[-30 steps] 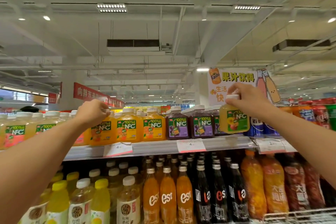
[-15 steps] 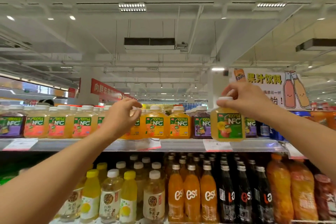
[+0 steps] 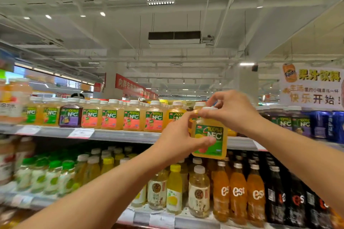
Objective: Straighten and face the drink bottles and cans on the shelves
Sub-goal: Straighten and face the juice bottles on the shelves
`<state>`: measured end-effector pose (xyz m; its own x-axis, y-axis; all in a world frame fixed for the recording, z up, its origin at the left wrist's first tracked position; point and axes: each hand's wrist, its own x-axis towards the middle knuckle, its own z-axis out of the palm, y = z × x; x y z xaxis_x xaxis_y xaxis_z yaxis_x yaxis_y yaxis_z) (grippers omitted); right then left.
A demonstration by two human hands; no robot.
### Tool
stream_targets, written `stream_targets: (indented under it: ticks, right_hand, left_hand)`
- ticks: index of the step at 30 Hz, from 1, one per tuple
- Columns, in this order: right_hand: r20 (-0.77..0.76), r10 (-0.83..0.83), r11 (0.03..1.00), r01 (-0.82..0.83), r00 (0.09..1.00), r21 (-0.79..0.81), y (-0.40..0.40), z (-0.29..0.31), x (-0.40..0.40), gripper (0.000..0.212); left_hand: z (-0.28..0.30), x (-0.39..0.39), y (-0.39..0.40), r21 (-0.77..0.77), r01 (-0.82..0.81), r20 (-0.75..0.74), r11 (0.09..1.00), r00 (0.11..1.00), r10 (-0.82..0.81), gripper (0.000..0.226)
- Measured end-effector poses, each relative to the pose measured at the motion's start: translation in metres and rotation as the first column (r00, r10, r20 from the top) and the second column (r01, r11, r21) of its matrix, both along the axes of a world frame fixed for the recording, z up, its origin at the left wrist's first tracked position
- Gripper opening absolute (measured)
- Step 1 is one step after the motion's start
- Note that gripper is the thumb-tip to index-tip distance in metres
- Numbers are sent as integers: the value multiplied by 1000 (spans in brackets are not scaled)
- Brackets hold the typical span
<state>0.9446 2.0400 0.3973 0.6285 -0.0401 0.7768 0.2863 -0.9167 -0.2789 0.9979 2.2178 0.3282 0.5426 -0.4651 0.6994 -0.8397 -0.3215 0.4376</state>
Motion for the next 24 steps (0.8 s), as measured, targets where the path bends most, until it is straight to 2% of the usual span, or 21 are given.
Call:
stream_targets:
  ticks: [3,6,11,17,20,24]
  right_hand:
    - [6,88,996,-88,996,-16,26,-3,-2,35]
    - [15,189,982,-189,982,-28,45,-8,3,50]
    - [-73,343,935,-348,937,-71,71,-13,20,33]
    - [-125,334,928,-349,934,-128,121,-19,58,17]
    - [-165,298,927,-326,940,-186,160,-16,84,17]
    - [-160,241,917,-279,957,-285,226,-14,125,17]
  left_hand:
    - [-7,-5,15,-87,-36,-66,996,997,31,72]
    - [-11,-9,35,-154,-75,-123,985,991,56,64]
    - [-23,-11,87,-105,-269,-179,957,952,248,60]
    - [-32,1,190,-91,-497,-184,863,860,476,65]
    - [-30,16,248,-107,-599,-142,793,799,584,68]
    - [-24,43,323,-99,-648,-111,755,761,639,70]
